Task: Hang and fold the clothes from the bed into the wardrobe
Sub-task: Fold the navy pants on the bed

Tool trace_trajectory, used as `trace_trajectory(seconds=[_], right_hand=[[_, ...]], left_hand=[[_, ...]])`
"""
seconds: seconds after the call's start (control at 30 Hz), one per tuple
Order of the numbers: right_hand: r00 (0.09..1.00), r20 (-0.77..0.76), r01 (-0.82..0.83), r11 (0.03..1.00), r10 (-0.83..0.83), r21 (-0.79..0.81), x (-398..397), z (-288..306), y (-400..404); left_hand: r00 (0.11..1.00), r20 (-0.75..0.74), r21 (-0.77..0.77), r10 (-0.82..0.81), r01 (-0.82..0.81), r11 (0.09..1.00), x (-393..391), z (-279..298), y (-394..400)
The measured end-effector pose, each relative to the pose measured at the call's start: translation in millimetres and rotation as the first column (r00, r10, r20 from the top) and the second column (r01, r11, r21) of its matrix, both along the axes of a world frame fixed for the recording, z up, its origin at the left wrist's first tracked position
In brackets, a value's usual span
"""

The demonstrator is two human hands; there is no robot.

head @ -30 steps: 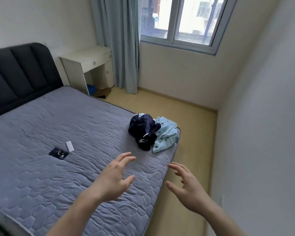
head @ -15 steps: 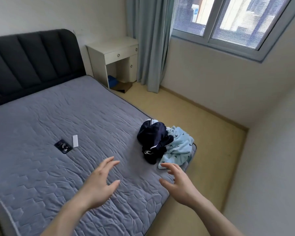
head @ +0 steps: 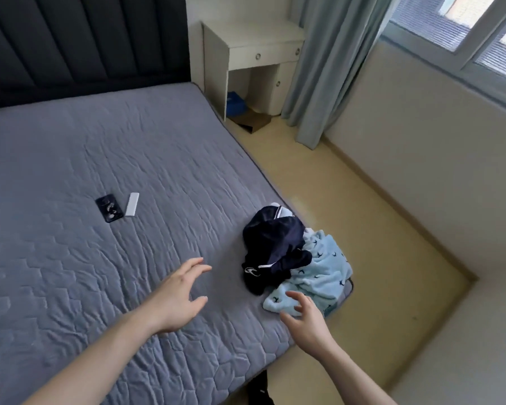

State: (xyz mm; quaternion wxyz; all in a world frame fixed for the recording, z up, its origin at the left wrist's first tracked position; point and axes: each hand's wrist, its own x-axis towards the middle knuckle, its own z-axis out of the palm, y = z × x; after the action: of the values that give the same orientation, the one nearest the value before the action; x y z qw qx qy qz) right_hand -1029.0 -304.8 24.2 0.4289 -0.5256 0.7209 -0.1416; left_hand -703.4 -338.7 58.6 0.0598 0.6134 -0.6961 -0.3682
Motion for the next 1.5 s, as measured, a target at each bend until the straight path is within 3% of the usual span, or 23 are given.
trace_trajectory(seconds=[0.17, 0.37, 0.63, 0.73, 0.8, 0.9, 1.07, 1.27, 1.5], right_hand=[[0.991, -0.008, -0.128, 0.983, 0.13, 0.129, -28, -76, -103], [0.956, -0.029, -0.276, 0.929, 0.292, 0.247, -39, -205, -204], [0.99, -0.078, -0.073, 0.909, 0.115, 0.411, -14, -350, -283], [0.976, -0.165, -0.099, 0.965, 0.141, 0.243, -9, -361, -284], [0.987, -0.138, -0.069, 0.994, 0.081, 0.087, -6, -347, -281], [0.998, -0.059, -0.03, 0.999, 0.029, -0.023, -3, -302, -278], [0.976, 0.216, 0.07, 0.98, -0.028, -0.188, 0, -179, -251], [0.919, 0.38, 0.063, 0.916, 0.101, -0.397, 14, -22, -155], [0.785, 0.544, 0.013, 0.869, 0.297, -0.494, 76, 85, -49]], left_hand=[[0.98, 0.086, 0.061, 0.178, -0.183, 0.981, -19, -39, -34], [0.95, 0.155, 0.13, 0.271, -0.291, 0.948, -38, -126, -70], [0.917, 0.198, 0.192, 0.347, -0.383, 0.903, -37, -227, -81], [0.907, 0.205, 0.211, 0.367, -0.407, 0.889, -36, -238, -72], [0.904, 0.208, 0.215, 0.373, -0.414, 0.884, -38, -233, -64], [0.905, 0.192, 0.225, 0.379, -0.416, 0.881, -41, -215, -50], [0.914, 0.138, 0.204, 0.381, -0.402, 0.893, -45, -159, -27], [0.921, -0.04, 0.115, 0.388, -0.382, 0.917, -54, -80, 3], [0.86, -0.282, 0.137, 0.426, -0.403, 0.905, -47, -25, 62]])
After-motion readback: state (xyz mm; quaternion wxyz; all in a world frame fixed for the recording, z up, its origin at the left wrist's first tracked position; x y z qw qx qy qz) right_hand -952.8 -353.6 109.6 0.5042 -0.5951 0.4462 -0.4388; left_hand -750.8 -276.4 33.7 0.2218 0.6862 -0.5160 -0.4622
